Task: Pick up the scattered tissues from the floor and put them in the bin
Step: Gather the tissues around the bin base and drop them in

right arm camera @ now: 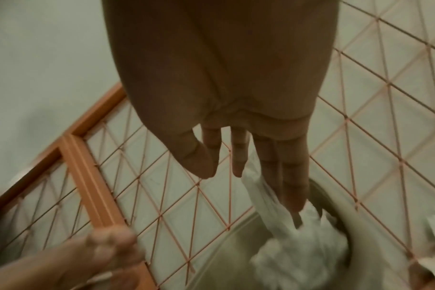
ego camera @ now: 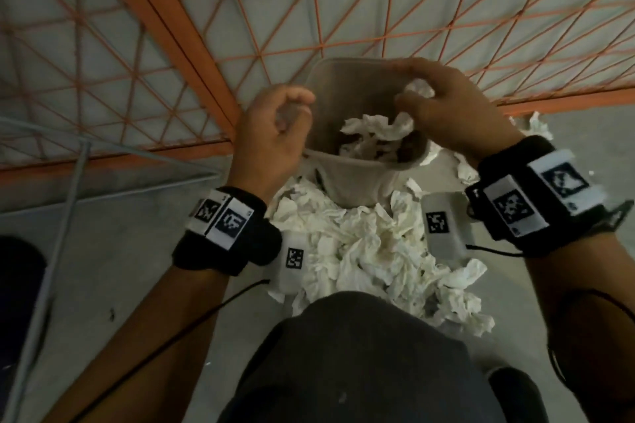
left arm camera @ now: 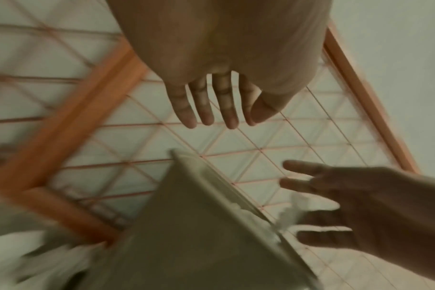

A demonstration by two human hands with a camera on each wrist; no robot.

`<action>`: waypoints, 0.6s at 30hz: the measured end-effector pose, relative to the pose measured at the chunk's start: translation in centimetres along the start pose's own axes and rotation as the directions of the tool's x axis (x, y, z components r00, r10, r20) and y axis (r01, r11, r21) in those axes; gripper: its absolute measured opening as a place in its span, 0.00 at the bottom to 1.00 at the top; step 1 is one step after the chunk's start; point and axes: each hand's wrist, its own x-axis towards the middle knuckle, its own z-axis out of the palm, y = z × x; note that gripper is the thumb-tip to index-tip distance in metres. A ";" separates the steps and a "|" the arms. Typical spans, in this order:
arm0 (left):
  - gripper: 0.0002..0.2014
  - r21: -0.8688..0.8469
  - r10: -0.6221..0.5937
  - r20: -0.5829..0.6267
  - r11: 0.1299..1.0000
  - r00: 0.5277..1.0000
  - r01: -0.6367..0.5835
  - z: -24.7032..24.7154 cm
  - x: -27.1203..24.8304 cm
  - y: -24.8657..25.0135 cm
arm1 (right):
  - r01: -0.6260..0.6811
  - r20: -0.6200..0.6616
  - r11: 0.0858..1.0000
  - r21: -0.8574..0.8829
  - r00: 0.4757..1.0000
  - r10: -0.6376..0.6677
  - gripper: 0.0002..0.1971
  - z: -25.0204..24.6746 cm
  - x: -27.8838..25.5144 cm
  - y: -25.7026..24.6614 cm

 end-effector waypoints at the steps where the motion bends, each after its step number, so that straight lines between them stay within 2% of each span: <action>1: 0.06 0.000 -0.039 -0.038 0.999 0.998 0.039 -0.6 -1.3 -1.0 | 0.014 -0.002 0.998 -0.057 1.000 -0.014 0.22 -0.1 -0.8 -0.2; 2: 0.06 0.027 -0.084 -0.055 0.996 0.995 0.085 -1.0 -2.6 -2.5 | 0.032 0.007 0.992 -0.118 0.999 -0.031 0.22 0.0 -1.6 -0.5; 4: 0.08 0.157 -0.215 -0.005 0.964 0.977 0.213 -1.3 -5.1 -6.7 | 0.083 0.066 0.965 -0.247 0.995 -0.069 0.23 0.3 -2.8 -1.1; 6: 0.12 0.323 -0.400 0.091 0.878 0.912 0.353 -1.1 -7.3 -10.9 | 0.115 0.137 0.925 -0.362 0.988 -0.069 0.22 0.7 -3.5 -1.8; 9: 0.22 0.492 -0.578 0.204 0.758 0.790 0.427 -0.4 -10.0 -14.9 | 0.117 0.205 0.877 -0.466 0.978 -0.021 0.20 1.1 -3.7 -2.5; 11: 0.28 0.531 -0.589 0.266 0.750 0.763 0.394 0.4 -11.3 -16.4 | 0.173 0.216 0.867 -0.467 0.973 -0.078 0.19 1.6 -3.2 -2.6; 14: 0.34 0.570 -0.583 0.315 0.747 0.749 0.342 1.9 -12.7 -18.3 | 0.317 0.192 0.876 -0.363 0.946 -0.262 0.16 3.3 -2.8 -3.5; 16: 0.32 0.604 -0.576 0.306 0.733 0.758 0.313 2.8 -13.3 -19.3 | 0.432 0.204 0.862 -0.265 0.899 -0.388 0.15 5.6 -3.0 -3.9; 18: 0.27 0.625 -0.559 0.278 0.723 0.781 0.295 3.4 -13.8 -19.9 | 0.489 0.254 0.857 -0.159 0.860 -0.444 0.14 9.1 -3.4 -3.5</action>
